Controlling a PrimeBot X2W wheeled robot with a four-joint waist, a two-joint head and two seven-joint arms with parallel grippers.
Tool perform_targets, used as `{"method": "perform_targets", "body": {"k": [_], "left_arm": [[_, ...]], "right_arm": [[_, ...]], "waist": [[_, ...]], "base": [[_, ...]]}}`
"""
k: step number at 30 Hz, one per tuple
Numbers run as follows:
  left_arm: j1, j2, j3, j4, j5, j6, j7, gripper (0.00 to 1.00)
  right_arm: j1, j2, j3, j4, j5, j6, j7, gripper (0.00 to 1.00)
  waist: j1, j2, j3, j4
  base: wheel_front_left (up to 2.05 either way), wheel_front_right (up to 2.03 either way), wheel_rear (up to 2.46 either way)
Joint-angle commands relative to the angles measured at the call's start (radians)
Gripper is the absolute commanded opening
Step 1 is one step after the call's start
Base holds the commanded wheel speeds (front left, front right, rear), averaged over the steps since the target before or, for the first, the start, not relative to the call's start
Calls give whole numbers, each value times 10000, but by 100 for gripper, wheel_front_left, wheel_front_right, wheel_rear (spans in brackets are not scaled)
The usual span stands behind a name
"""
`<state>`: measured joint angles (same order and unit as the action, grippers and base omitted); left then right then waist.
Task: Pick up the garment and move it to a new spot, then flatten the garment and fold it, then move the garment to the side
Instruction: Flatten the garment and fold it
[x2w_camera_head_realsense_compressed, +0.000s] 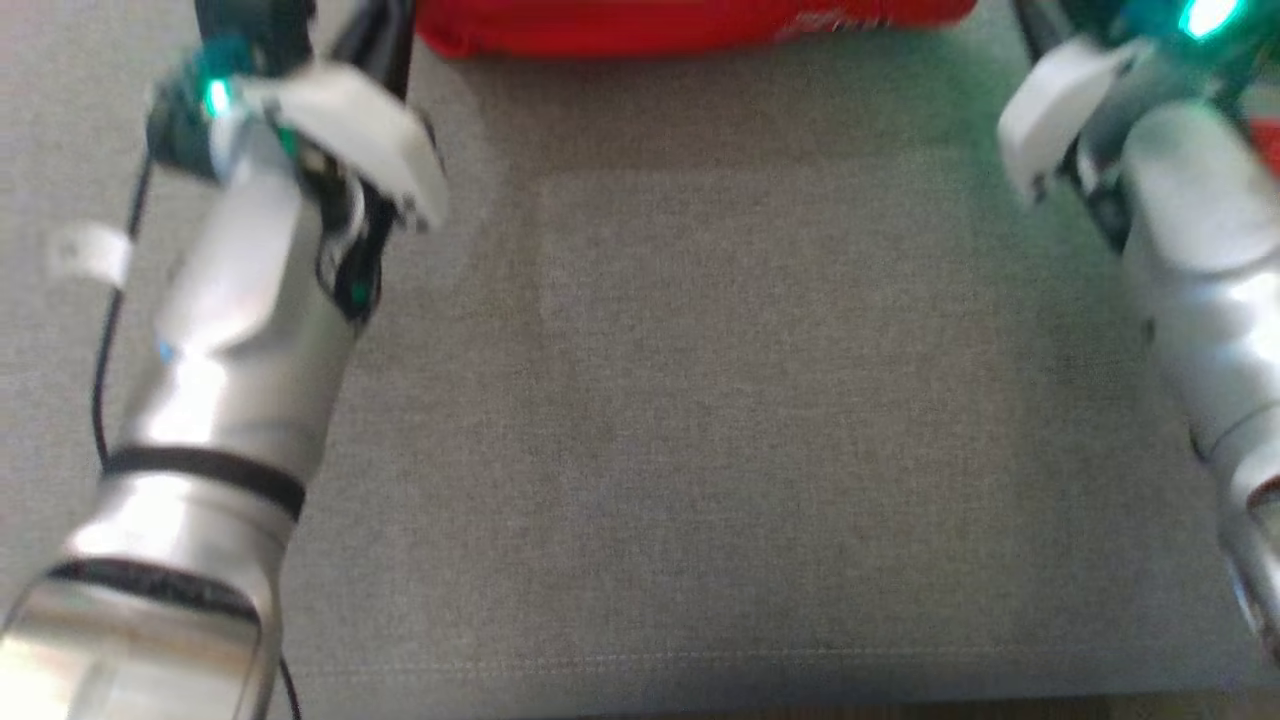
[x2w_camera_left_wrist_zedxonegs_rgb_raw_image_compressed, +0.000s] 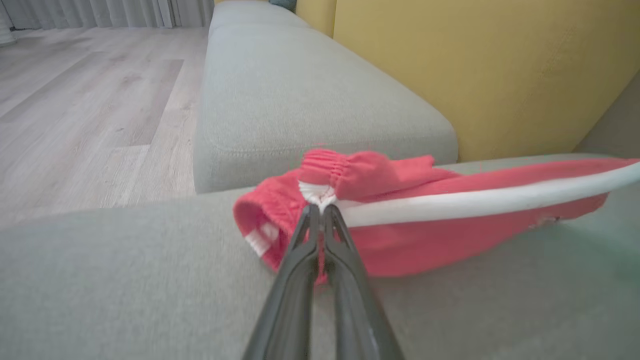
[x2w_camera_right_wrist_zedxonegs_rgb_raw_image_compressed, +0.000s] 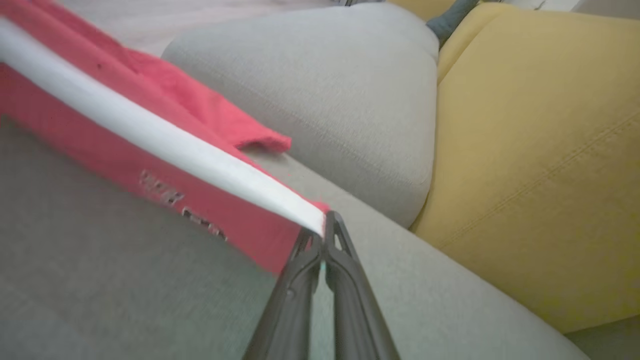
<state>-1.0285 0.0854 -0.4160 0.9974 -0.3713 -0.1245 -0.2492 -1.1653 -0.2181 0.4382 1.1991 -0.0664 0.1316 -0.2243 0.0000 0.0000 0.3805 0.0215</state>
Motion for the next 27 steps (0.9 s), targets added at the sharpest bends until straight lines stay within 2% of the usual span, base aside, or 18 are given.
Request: {"method": "perform_targets", "body": {"k": [1,8,17,22,27], "left_arm": [[262,560,61,-403,64,-27,-121,0],[2005,909,-811,-650,198,-56,-124,0],[3851,1406,-2029,-1410,-539,-59,-124,0],[4689,1711,-2455,-2070,-909,-60,5,0],[5588,2053,-2883,-3123,-1126,-60,446,0]], "right_arm": [[345,38,381,50,102,-9,-164,0],[1496,-80,1617,529,755,-9,-159,0],[2879,-524,3581,363,2405,-9,337,0],[3498,-1249,4676,-535,3651,-9,812,0],[4125,-2260,5817,-2016,5064,-9,1505,0]], "waist": [[0,0,-522,26],[0,0,-1498,6],[0,0,-2711,-145],[0,0,-3200,-261],[0,0,-3697,-376]], "base": [[0,0,0],[0,0,0],[0,0,0],[0,0,0],[0,0,0]]}}
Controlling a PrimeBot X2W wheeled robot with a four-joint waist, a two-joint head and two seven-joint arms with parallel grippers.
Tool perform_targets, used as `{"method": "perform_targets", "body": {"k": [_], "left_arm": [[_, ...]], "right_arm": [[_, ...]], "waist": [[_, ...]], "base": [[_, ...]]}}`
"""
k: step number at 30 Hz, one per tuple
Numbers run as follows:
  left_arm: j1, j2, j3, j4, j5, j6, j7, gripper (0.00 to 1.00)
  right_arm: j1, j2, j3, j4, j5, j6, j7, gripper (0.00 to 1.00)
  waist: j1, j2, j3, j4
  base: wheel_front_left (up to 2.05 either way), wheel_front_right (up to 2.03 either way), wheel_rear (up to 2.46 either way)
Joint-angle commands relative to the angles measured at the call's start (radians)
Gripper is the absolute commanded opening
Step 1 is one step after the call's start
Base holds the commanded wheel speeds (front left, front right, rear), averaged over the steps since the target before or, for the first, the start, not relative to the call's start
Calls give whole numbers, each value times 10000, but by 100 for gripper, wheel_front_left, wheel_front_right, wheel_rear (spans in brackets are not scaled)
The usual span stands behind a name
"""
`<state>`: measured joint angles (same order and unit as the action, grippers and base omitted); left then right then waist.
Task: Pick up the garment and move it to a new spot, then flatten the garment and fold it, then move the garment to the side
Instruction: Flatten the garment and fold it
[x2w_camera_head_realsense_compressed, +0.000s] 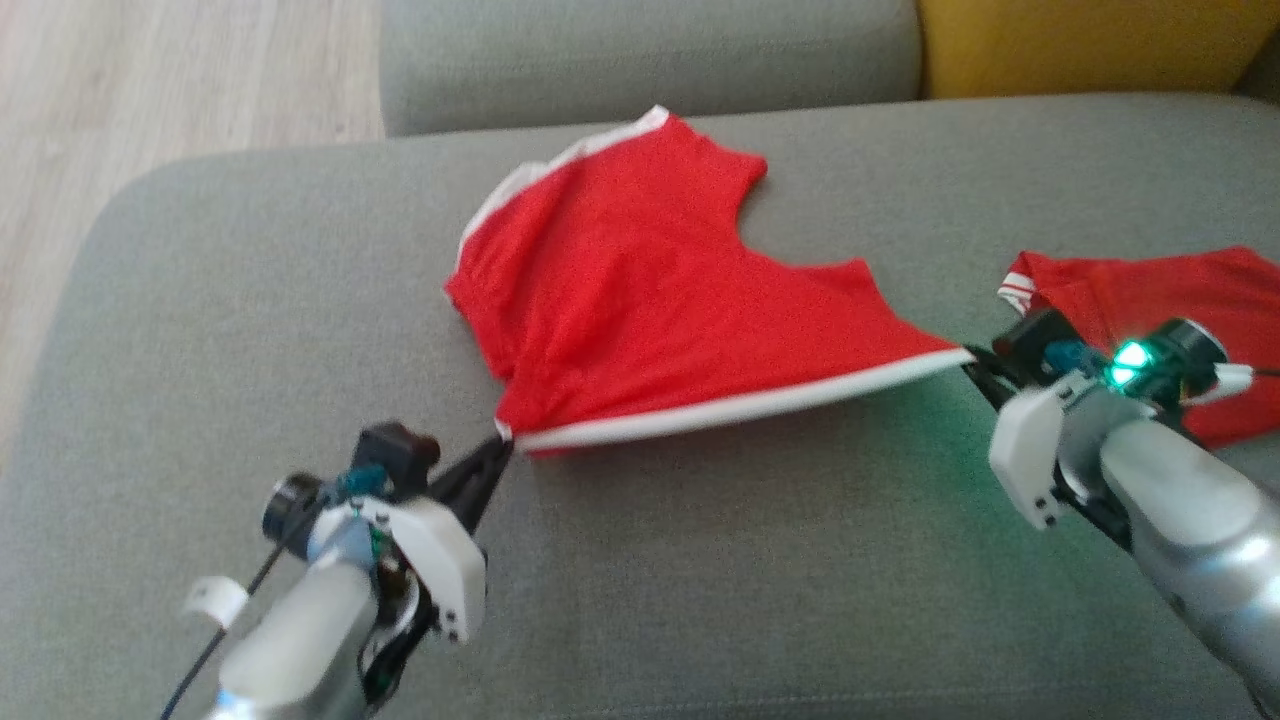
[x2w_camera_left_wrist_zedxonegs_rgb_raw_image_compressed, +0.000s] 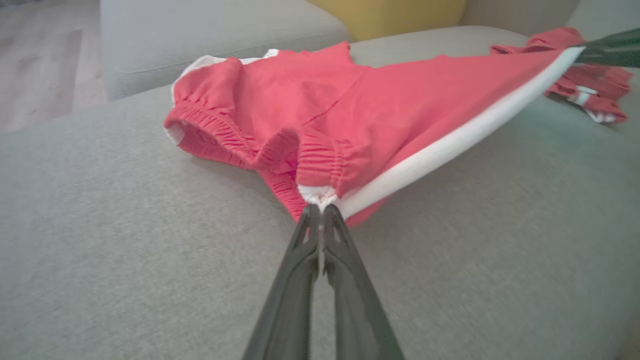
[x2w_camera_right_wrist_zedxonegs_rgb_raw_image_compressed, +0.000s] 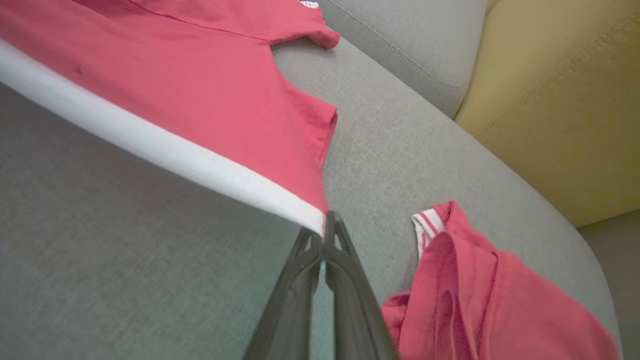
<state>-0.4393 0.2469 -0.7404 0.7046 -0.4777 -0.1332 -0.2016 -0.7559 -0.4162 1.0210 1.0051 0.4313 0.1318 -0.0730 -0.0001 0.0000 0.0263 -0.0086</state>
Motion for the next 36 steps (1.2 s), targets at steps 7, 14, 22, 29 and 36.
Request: {"method": "perform_targets", "body": {"k": [7,14,22,29,36], "left_arm": [[1286,1286,-95,-2737,-308,135,1214,0],[2742,2303,-408,-6006,-749,443,2786,0],[3250,2597,-192,-8159,-1155,1134,3526,0],[2720,2121,155,-8183,-1307,1418,3374,0],[1553,1407,504,-7780,-1387,1445,3111,0]], "right_arm": [[458,-2380,1542,-3030,1991,-11,1146,0],[677,-4699,2345,-5986,2996,-11,2206,0],[189,-6443,2345,-8127,3486,-11,2885,0],[-709,-6498,2107,-8378,3400,-11,3088,0],[-2243,-6218,2074,-8154,3176,-11,3404,0]], "waist": [[1,0,-588,-296],[1,0,-736,-394],[1,0,-549,-209],[1,0,-124,336],[1,0,850,1305]], "base": [[0,0,0],[0,0,0],[0,0,0],[0,0,0],[0,0,0]]}}
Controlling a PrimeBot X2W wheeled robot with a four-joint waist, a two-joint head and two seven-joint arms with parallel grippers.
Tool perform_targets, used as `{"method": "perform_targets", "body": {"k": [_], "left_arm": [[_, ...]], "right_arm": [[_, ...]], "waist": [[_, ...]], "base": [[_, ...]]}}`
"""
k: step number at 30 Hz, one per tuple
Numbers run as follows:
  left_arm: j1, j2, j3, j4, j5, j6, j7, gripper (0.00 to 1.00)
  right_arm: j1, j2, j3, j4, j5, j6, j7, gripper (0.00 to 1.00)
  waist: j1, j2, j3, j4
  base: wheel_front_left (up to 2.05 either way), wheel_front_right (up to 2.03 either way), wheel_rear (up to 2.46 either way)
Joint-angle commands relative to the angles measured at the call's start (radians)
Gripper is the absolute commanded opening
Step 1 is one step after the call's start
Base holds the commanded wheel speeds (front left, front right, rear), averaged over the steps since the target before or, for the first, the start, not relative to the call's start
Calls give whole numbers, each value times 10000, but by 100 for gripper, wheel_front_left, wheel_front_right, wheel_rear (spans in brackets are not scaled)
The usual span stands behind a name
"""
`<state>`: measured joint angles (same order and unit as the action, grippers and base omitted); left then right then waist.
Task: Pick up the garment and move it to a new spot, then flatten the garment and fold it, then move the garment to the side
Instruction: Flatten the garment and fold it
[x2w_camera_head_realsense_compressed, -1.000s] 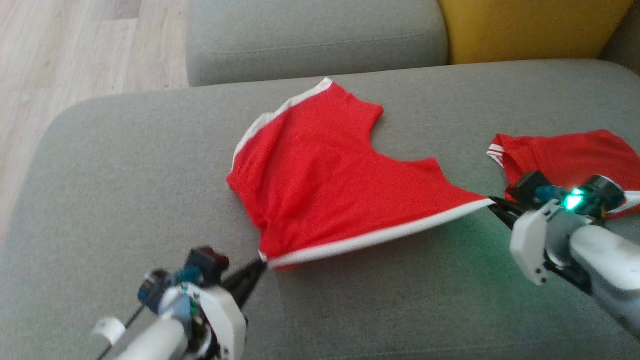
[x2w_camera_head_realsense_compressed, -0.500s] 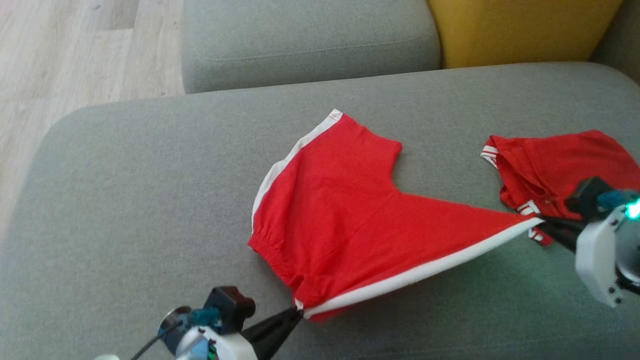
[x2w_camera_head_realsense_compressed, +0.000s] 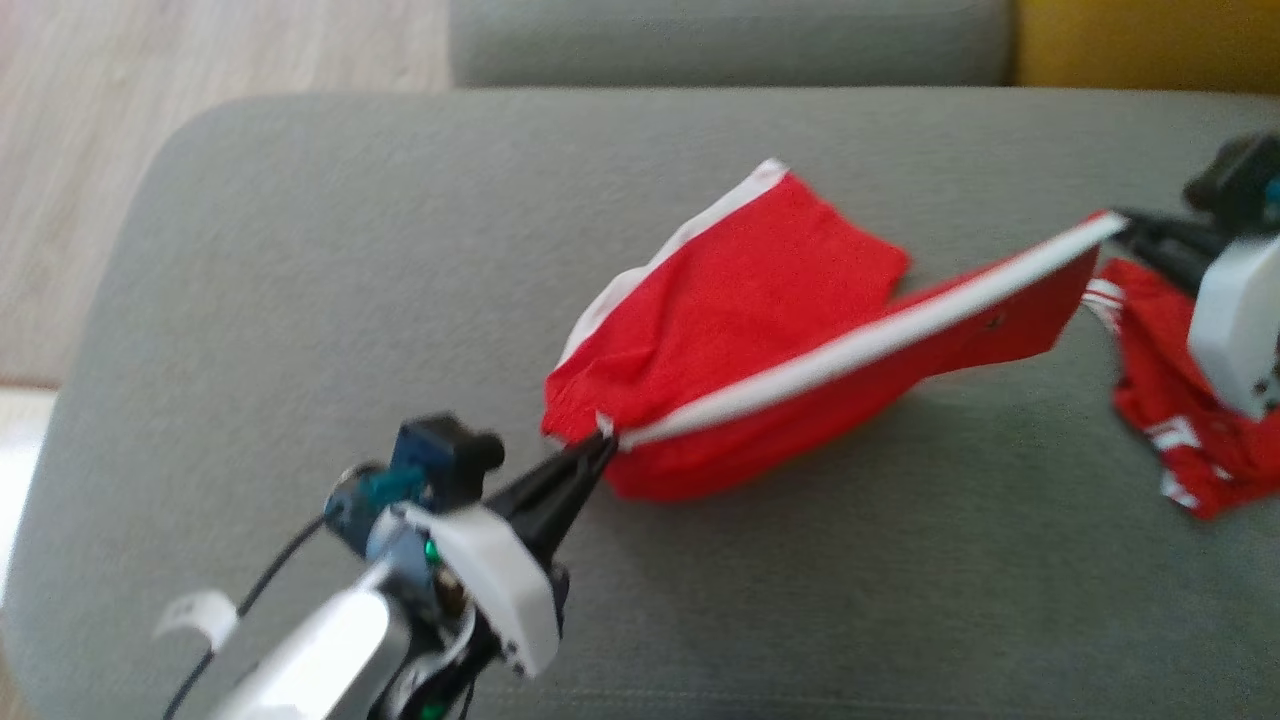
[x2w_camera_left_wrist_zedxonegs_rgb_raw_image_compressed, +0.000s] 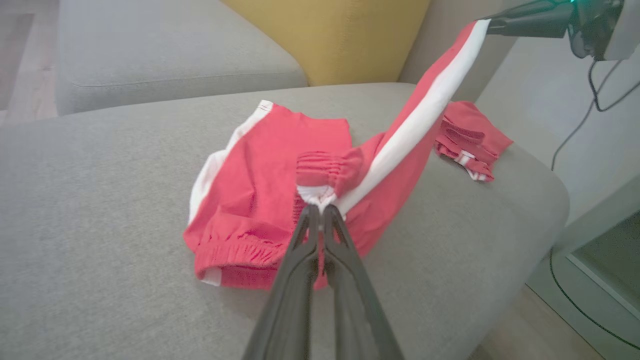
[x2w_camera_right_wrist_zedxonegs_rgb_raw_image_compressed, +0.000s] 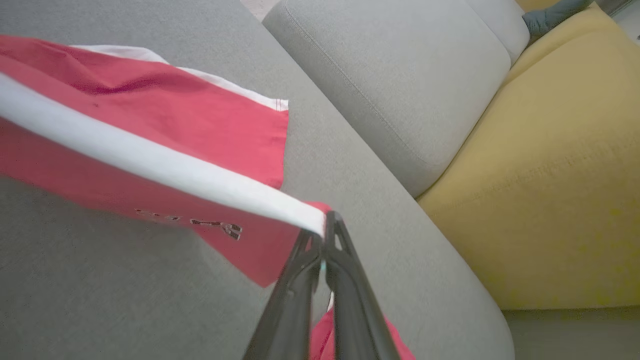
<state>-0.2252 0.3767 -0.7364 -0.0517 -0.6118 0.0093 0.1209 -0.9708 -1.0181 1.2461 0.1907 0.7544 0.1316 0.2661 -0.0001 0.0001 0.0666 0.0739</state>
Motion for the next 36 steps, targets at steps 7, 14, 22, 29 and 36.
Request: {"method": "perform_targets", "body": {"k": [7,14,22,29,36], "left_arm": [[-1720,-592,431,798,22,-223,-337,0],[-2822,-1366,108,2178,245,-568,-556,0],[-3742,-2188,-143,3790,504,-675,-1019,0],[-4106,-2564,-299,4534,507,-835,-1411,0],[-4355,-2800,-375,4996,457,-886,-1693,0]], "right_arm": [[-1288,277,163,753,-163,-9,374,0],[-2152,814,324,1544,-498,-9,612,0],[-2516,1166,339,2330,-972,-9,817,0],[-2786,1166,340,2908,-1170,-9,492,0],[-3040,1286,341,3354,-1304,-9,193,0]], "waist": [[1,-1,1149,1448],[1,-1,1826,2068],[1,-1,2606,2629],[1,-1,3053,3028],[1,-1,3371,3242]], "base": [[0,0,0],[0,0,0],[0,0,0],[0,0,0],[0,0,0]]}}
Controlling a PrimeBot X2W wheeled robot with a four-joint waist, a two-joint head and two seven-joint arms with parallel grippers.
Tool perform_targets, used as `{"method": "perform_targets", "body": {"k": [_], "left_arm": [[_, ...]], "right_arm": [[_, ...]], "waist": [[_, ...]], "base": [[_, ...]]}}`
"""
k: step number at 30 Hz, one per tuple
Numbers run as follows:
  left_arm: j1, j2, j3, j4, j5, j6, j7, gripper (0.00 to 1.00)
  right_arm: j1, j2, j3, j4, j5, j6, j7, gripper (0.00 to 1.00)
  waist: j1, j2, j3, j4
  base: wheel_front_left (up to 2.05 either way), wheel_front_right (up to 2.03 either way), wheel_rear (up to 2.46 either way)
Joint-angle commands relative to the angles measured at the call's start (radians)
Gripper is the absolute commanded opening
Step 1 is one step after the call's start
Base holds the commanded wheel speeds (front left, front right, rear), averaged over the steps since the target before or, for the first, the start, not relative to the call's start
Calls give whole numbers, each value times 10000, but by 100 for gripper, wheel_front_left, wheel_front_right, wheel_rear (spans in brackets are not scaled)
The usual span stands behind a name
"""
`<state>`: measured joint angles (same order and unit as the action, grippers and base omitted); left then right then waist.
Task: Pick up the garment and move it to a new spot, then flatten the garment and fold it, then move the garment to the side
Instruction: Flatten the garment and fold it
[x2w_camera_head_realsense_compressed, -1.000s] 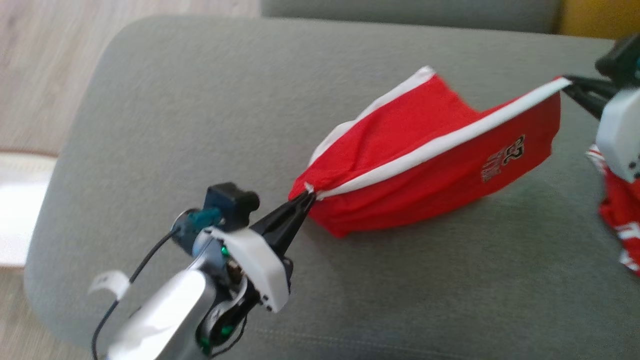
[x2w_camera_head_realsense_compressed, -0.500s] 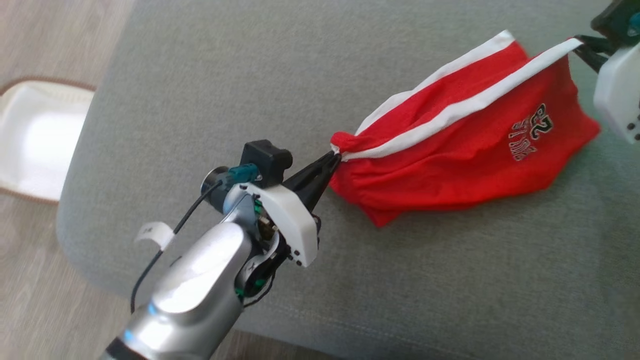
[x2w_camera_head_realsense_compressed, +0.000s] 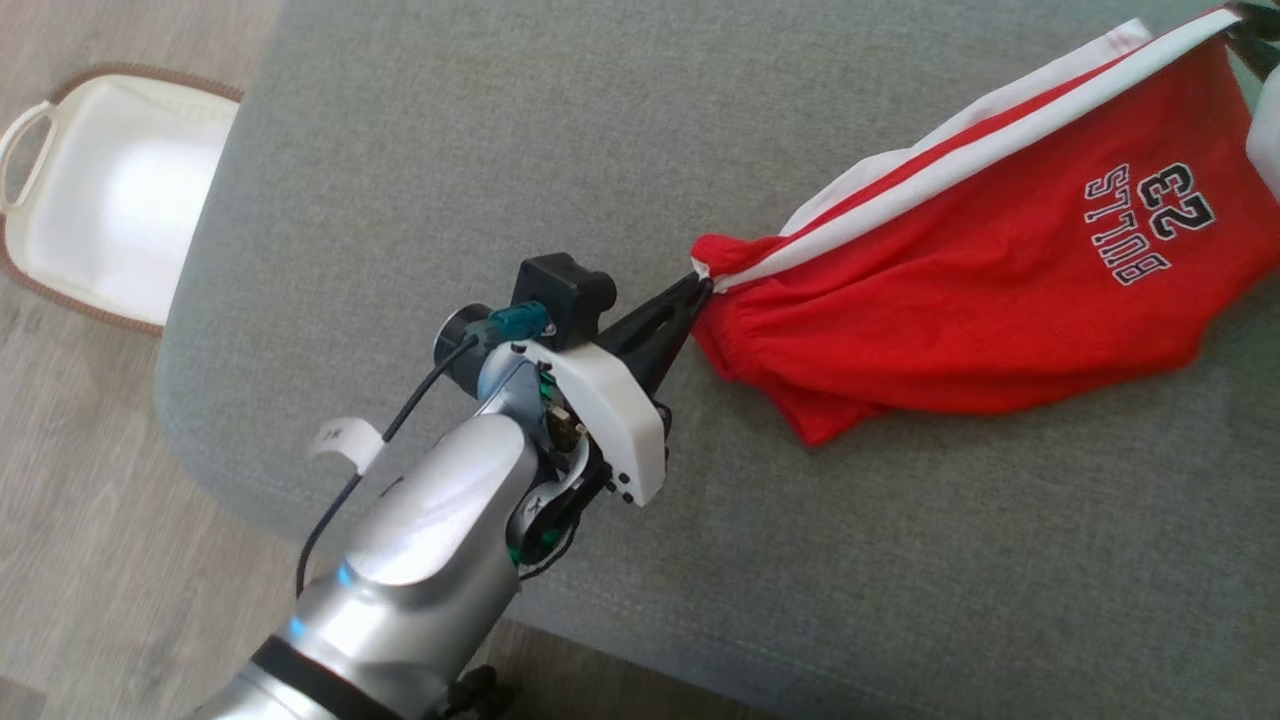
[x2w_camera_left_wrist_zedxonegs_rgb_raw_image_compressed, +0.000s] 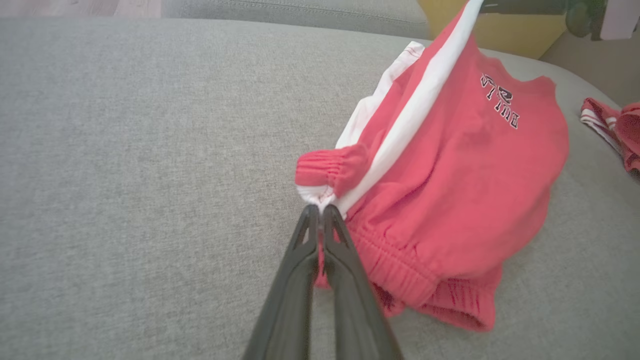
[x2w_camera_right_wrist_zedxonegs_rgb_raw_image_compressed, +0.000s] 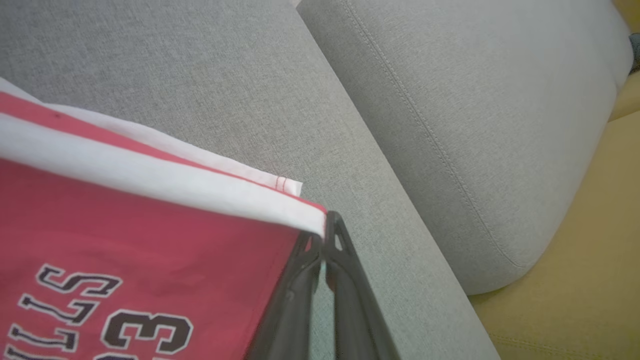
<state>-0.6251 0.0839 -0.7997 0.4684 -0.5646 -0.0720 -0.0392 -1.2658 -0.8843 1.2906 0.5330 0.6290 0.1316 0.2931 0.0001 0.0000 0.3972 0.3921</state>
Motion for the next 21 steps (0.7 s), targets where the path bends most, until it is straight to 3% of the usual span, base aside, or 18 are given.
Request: {"method": "perform_targets", "body": {"k": [1,2,3,4,5,8,12,17,21], "left_arm": [[-380,96,227,-125,-10,-81,-148,0],[-391,63,187,-42,-8,-90,-200,0],[-394,29,146,41,-10,-98,-248,0],[-399,0,108,122,-12,-104,-294,0],[-417,-24,78,199,-7,-103,-337,0],[-513,-71,49,413,57,-17,-528,100],[-546,-27,107,730,79,101,-738,100],[-428,259,312,1043,69,344,-1055,100],[-229,564,643,1115,-121,550,-1294,100]], "right_arm": [[-72,-22,-104,-1,-73,-9,-85,0],[-34,12,-104,59,-115,-9,-94,0],[26,61,-104,113,-113,-9,-98,80],[87,111,-104,175,-55,-9,-57,100],[109,152,-104,222,-38,-9,-42,100],[91,277,-104,308,-4,-9,-150,100],[-61,461,-104,655,289,-9,-623,100],[124,825,-104,715,259,-9,-1984,100],[279,1295,-316,1208,939,-9,-3097,100]], "waist": [[-1,0,83,81],[-1,0,89,99],[-1,0,85,108],[-1,0,81,106],[-1,0,89,97],[-1,0,92,16],[-1,0,-71,-272],[-1,0,-566,-822],[-1,0,-1058,-1335]], "base": [[0,0,0],[0,0,0],[0,0,0],[0,0,0],[0,0,0],[0,0,0],[0,0,0],[0,0,0],[0,0,0]]}}
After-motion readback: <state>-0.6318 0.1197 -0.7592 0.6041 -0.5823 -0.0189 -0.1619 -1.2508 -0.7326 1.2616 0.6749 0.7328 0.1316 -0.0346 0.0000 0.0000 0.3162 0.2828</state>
